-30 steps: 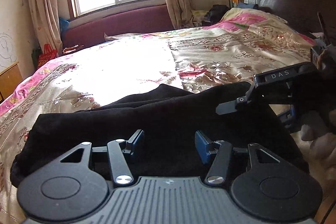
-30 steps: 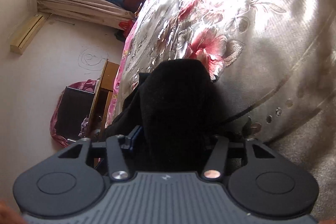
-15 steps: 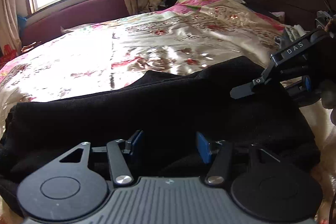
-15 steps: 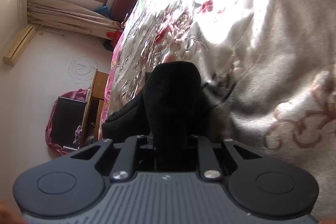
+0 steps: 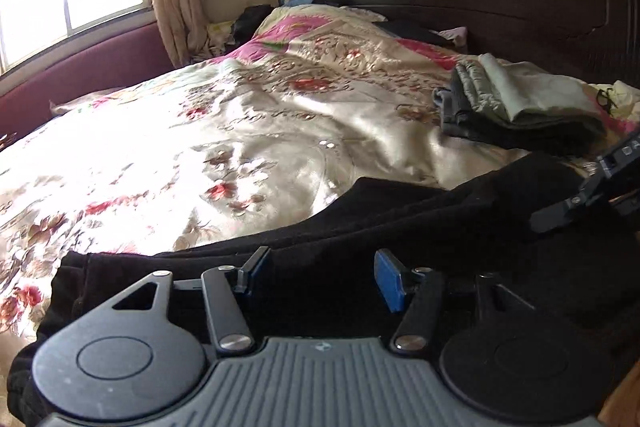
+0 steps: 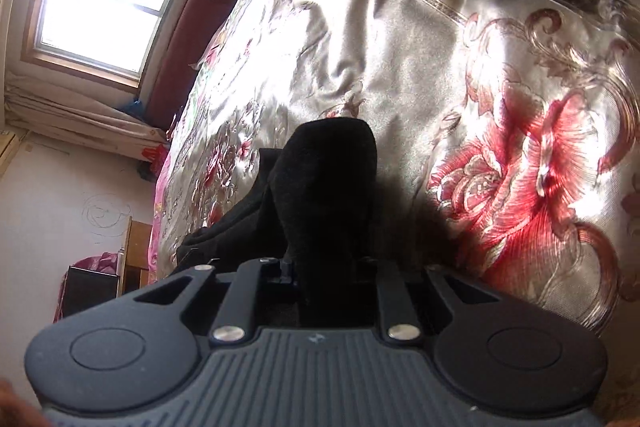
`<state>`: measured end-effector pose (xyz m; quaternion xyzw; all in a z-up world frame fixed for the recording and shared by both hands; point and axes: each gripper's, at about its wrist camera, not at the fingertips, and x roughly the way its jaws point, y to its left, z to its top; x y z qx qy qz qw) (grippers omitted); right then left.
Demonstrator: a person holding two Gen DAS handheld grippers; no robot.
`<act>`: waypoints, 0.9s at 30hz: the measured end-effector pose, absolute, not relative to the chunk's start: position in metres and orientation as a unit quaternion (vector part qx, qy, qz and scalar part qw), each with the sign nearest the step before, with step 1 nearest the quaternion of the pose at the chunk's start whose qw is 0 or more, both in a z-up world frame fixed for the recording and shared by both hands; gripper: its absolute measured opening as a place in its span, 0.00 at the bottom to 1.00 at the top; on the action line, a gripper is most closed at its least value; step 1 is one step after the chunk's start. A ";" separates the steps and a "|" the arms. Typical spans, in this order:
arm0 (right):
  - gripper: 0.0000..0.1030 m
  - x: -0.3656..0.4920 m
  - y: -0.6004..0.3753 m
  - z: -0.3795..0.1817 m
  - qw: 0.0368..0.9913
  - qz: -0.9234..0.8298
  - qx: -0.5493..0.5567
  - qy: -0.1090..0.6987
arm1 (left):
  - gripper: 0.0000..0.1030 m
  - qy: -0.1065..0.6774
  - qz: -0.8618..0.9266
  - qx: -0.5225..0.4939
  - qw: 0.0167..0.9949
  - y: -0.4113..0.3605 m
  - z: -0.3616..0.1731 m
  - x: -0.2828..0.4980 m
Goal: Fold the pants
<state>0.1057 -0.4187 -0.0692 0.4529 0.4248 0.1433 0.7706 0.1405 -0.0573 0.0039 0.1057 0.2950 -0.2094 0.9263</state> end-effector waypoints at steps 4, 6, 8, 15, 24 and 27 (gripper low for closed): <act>0.18 0.105 -0.417 -0.067 0.772 0.143 0.452 0.424 | 0.68 0.294 -0.182 0.091 0.934 -0.042 -0.001 0.130; 0.18 0.105 -0.418 -0.065 0.773 0.139 0.448 0.427 | 0.68 0.257 -0.159 0.128 0.945 -0.048 0.000 0.119; 0.18 0.104 -0.419 -0.063 0.775 0.134 0.446 0.428 | 0.68 0.223 -0.095 0.190 0.951 -0.059 -0.008 0.118; 0.18 0.106 -0.406 -0.039 0.781 0.134 0.436 0.426 | 0.58 0.264 -0.098 0.267 0.922 -0.066 -0.037 0.132; 0.18 0.118 -0.372 0.013 0.805 0.140 0.394 0.421 | 0.57 0.230 -0.149 0.219 0.936 -0.043 -0.032 0.098; 0.18 0.122 -0.351 0.027 0.809 0.147 0.374 0.429 | 0.56 0.253 -0.162 0.249 0.921 -0.050 -0.046 0.104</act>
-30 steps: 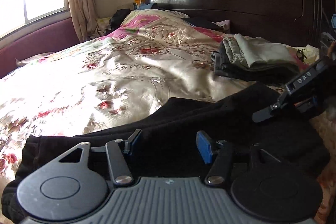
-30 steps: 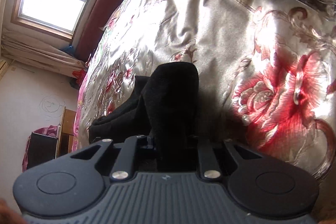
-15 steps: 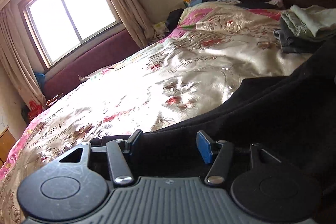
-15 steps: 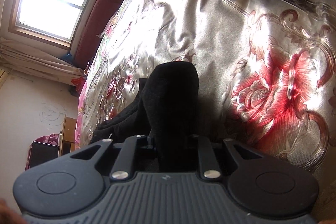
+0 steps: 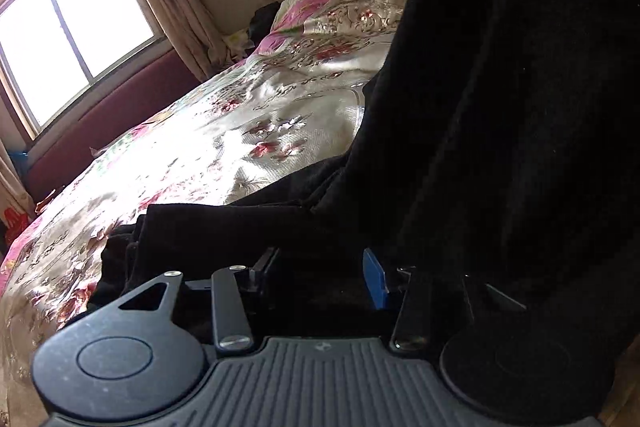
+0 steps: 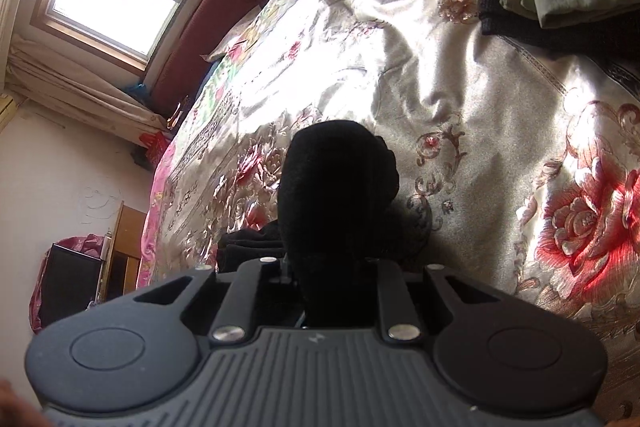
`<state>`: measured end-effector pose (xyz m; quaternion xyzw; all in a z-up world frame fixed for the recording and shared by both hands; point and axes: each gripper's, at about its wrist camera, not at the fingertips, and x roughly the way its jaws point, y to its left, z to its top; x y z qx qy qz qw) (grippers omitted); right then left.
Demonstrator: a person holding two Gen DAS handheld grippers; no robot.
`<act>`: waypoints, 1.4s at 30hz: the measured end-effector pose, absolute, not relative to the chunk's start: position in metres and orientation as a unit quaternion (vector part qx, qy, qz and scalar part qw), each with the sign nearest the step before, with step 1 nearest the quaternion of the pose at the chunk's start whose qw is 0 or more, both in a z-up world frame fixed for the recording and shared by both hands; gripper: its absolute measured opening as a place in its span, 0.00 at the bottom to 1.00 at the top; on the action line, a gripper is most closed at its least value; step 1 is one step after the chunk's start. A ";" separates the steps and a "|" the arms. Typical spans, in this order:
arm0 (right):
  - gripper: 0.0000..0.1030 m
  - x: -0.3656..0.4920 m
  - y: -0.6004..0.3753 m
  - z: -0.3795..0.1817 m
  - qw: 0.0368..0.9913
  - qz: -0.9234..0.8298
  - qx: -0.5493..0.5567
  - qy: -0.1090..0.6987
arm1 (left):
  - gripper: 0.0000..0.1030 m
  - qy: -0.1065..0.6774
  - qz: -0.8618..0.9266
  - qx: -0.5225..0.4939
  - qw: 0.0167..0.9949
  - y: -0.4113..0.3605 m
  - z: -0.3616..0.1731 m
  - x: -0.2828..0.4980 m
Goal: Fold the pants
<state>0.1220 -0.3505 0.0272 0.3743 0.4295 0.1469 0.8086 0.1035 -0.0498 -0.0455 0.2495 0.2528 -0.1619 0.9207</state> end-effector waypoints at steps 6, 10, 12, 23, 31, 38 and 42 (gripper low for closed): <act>0.18 0.141 -0.301 0.060 0.826 0.159 0.342 0.420 | 0.58 0.259 -0.185 0.186 0.929 -0.025 -0.034 0.096; 0.19 0.165 -0.259 0.066 0.823 0.165 0.333 0.429 | 0.61 0.265 -0.211 0.147 0.929 0.001 -0.028 0.088; 0.19 0.177 -0.237 0.062 0.812 0.165 0.346 0.440 | 0.62 0.265 -0.218 0.133 0.930 0.012 -0.026 0.081; 0.25 0.223 -0.107 0.018 0.808 0.137 0.288 0.496 | 0.63 0.270 -0.234 0.041 0.933 0.081 -0.019 0.065; 0.39 0.240 -0.069 -0.003 0.817 0.119 0.255 0.503 | 0.63 0.275 -0.225 -0.027 0.934 0.121 -0.023 0.074; 0.56 0.220 -0.048 0.023 0.826 0.169 0.221 0.491 | 0.63 0.276 -0.234 -0.033 0.932 0.125 -0.024 0.079; 0.56 0.211 -0.044 0.044 0.823 0.206 0.233 0.475 | 0.63 0.273 -0.229 -0.066 0.932 0.133 -0.024 0.086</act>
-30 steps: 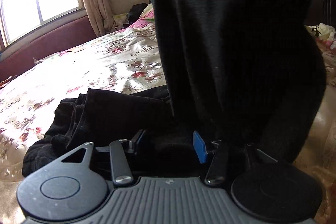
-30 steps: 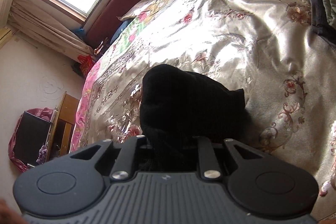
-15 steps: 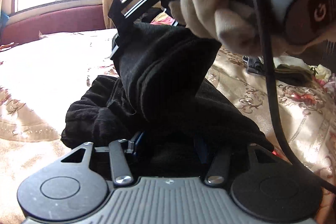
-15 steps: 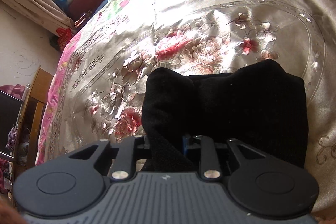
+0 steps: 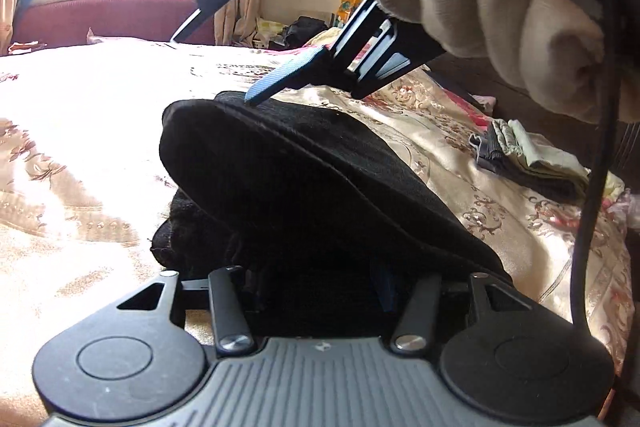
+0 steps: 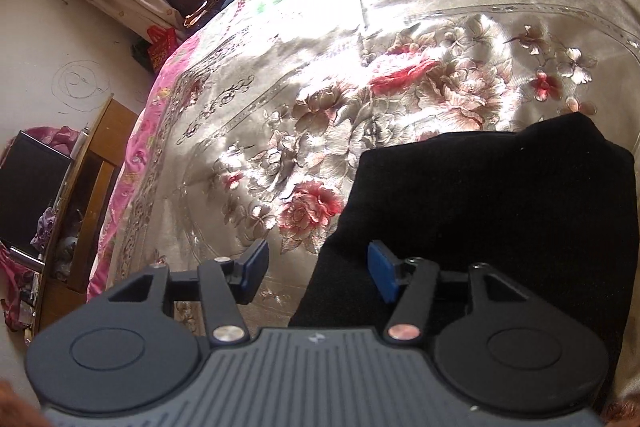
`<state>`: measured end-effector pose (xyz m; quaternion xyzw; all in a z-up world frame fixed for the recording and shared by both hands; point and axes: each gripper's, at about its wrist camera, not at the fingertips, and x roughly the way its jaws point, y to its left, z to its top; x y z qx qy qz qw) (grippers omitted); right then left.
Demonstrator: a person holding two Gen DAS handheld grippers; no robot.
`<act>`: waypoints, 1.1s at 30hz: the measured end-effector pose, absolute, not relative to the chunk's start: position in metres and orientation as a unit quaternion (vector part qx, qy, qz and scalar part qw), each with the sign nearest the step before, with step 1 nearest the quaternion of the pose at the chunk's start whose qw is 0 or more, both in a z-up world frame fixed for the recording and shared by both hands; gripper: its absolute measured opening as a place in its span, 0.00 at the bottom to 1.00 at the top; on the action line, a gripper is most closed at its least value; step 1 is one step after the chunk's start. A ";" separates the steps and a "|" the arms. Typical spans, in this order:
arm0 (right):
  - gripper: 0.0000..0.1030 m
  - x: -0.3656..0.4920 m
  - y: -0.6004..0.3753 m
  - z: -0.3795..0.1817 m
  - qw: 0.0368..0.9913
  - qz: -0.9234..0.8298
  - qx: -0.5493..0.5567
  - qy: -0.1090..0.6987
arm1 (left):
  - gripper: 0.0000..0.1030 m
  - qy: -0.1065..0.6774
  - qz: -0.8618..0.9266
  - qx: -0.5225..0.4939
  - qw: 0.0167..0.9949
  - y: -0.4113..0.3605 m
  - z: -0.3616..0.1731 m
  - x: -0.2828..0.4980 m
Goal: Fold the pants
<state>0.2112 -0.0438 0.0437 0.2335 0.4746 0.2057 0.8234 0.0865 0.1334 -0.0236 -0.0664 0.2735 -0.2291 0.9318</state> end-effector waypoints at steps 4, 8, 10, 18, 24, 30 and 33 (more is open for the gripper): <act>0.56 0.199 -0.044 0.059 0.861 0.209 0.157 0.436 | 0.63 0.275 -0.227 -0.096 0.929 0.144 -0.024 0.086; 0.56 0.201 -0.048 0.042 0.863 0.221 0.107 0.442 | 0.63 0.280 -0.223 -0.109 0.927 0.149 -0.023 0.083; 0.55 0.206 -0.044 0.026 0.864 0.213 0.085 0.449 | 0.63 0.281 -0.215 -0.099 0.930 0.147 -0.019 0.077; 0.55 0.191 -0.020 -0.009 0.886 0.220 -0.039 0.407 | 0.70 0.307 -0.097 -0.074 0.944 0.172 -0.003 0.030; 0.54 0.181 -0.035 -0.002 0.889 0.231 -0.030 0.394 | 0.70 0.290 -0.058 -0.025 0.955 0.168 0.031 0.024; 0.54 0.173 -0.062 0.007 0.892 0.232 -0.016 0.387 | 0.71 0.263 -0.066 0.000 0.962 0.147 0.056 0.048; 0.54 0.170 -0.074 0.011 0.896 0.228 -0.009 0.382 | 0.71 0.267 -0.067 0.027 0.961 0.130 0.055 0.064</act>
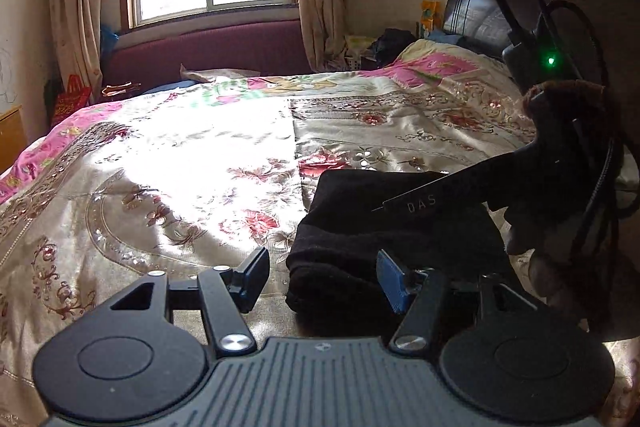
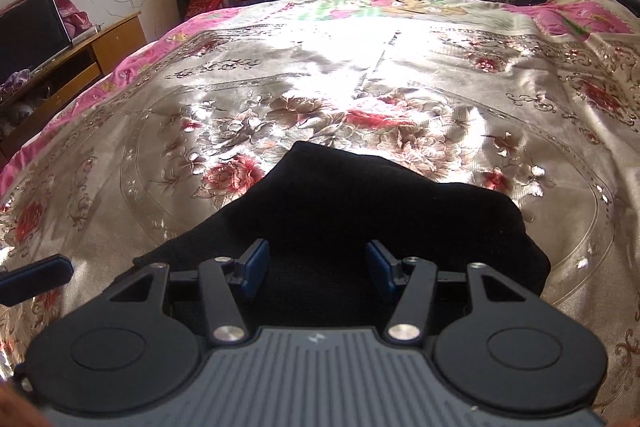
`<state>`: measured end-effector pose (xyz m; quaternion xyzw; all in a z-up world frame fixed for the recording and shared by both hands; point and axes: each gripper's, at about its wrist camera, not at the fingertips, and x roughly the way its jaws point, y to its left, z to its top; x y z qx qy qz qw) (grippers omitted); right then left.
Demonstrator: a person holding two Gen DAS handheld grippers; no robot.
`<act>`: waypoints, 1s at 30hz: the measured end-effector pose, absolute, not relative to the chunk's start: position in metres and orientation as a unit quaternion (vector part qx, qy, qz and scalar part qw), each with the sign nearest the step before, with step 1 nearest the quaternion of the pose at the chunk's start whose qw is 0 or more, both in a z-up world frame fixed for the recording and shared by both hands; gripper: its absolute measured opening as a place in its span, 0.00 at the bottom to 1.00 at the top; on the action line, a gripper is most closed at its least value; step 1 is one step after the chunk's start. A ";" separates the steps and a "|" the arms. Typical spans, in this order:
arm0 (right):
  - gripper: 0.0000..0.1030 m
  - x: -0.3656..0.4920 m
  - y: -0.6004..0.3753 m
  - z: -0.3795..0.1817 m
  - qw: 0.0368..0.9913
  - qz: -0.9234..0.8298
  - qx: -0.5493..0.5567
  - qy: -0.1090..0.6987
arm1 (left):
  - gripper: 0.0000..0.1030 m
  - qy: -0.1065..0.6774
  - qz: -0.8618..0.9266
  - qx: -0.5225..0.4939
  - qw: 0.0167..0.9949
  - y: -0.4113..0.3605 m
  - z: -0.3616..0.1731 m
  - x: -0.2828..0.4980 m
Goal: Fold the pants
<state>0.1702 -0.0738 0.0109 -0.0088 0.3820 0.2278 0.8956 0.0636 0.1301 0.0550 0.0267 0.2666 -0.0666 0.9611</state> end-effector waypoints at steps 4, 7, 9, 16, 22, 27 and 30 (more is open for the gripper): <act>0.54 0.170 -0.089 0.013 0.898 0.222 0.000 0.381 | 0.71 0.284 -0.069 0.049 0.955 0.122 0.043 0.084; 0.54 0.170 -0.099 0.012 0.898 0.219 0.005 0.381 | 0.72 0.308 -0.064 0.054 0.948 0.121 0.030 0.095; 0.54 0.171 -0.105 0.011 0.898 0.216 0.008 0.384 | 0.74 0.334 -0.060 0.051 0.939 0.125 0.017 0.102; 0.54 0.174 -0.119 0.000 0.894 0.209 0.012 0.396 | 0.87 0.364 -0.063 0.016 0.929 0.139 0.006 0.108; 0.54 0.173 -0.123 -0.002 0.895 0.210 0.010 0.394 | 0.86 0.332 -0.050 0.050 0.940 0.133 0.028 0.112; 0.54 0.174 -0.124 -0.003 0.894 0.212 0.008 0.394 | 0.87 0.347 -0.046 0.073 0.934 0.128 0.017 0.126; 0.54 0.174 -0.125 -0.003 0.894 0.212 0.008 0.395 | 0.87 0.352 -0.048 0.071 0.932 0.131 0.014 0.129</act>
